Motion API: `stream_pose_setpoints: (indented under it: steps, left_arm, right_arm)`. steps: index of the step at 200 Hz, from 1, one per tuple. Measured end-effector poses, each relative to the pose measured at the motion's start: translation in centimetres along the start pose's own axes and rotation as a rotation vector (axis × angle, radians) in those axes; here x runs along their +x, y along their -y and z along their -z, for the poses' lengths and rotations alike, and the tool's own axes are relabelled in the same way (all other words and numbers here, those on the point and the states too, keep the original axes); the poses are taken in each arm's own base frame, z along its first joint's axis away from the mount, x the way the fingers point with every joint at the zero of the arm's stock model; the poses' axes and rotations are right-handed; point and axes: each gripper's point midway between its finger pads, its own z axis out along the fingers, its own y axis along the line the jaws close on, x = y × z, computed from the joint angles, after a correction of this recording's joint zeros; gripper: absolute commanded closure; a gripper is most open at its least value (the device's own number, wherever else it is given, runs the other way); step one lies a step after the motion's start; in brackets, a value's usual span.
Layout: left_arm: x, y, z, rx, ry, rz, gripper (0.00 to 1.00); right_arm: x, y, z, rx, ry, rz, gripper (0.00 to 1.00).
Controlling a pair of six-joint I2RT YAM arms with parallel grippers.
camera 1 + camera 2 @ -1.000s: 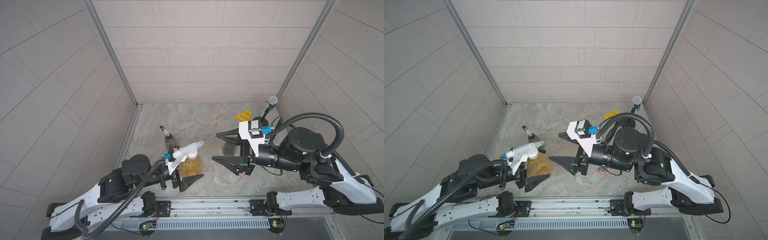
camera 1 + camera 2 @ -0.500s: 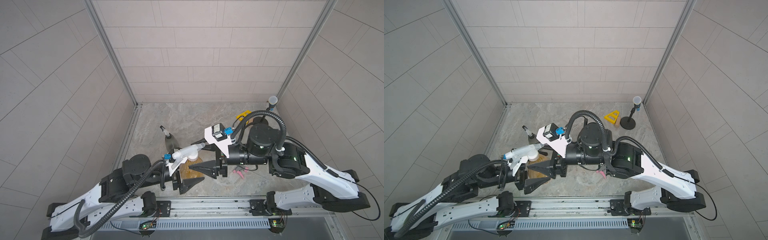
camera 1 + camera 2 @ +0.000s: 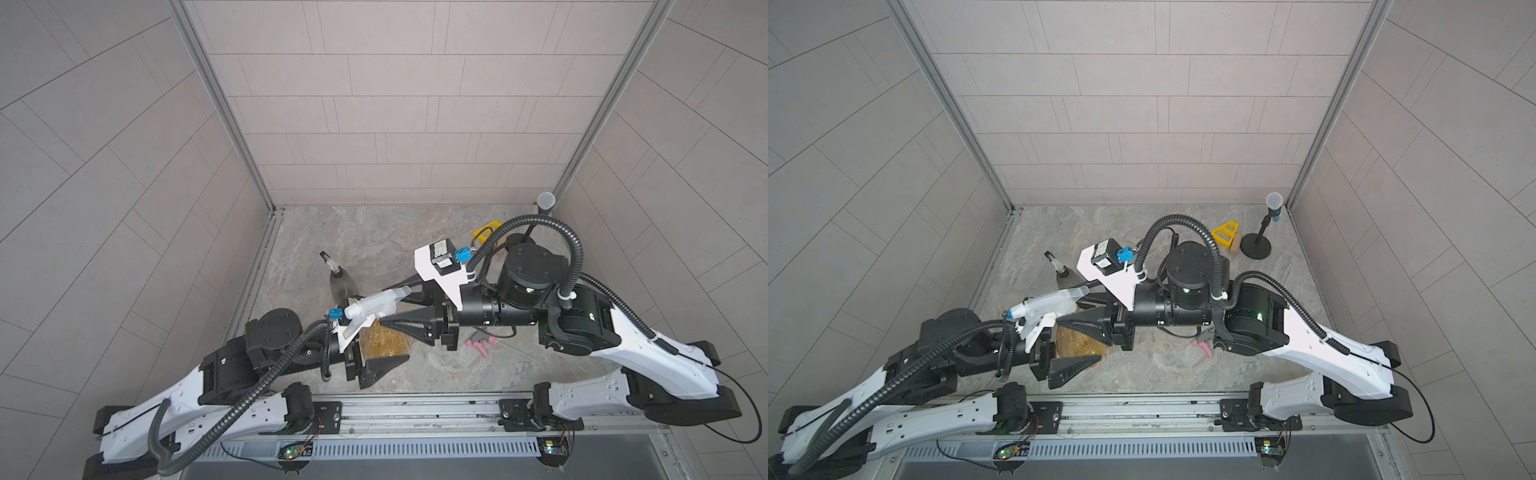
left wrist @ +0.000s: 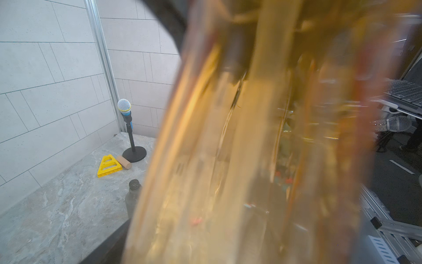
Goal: Attach spray nozzles to spray bottles
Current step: Screw the spray nozzle on the spray bottle.
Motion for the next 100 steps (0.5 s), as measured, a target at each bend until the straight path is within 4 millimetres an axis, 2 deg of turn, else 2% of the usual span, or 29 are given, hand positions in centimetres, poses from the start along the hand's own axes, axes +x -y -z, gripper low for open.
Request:
stream_pose_setpoints:
  steps: [12, 34, 100]
  left_arm:
    - [0.0, -0.1, 0.0, -0.005, -0.001, 0.005, 1.0]
    - [0.0, -0.3, -0.1, -0.019, -0.002, 0.019, 1.0]
    - [0.5, -1.3, -0.4, -0.075, -0.038, 0.017, 1.0]
  right_arm:
    - [0.0, 0.1, 0.0, 0.004, 0.002, -0.001, 0.7]
    - [0.0, 0.2, 0.0, 0.016, 0.003, 0.008, 0.73]
    - [0.6, 1.0, 0.4, 0.185, -0.009, 0.013, 0.73]
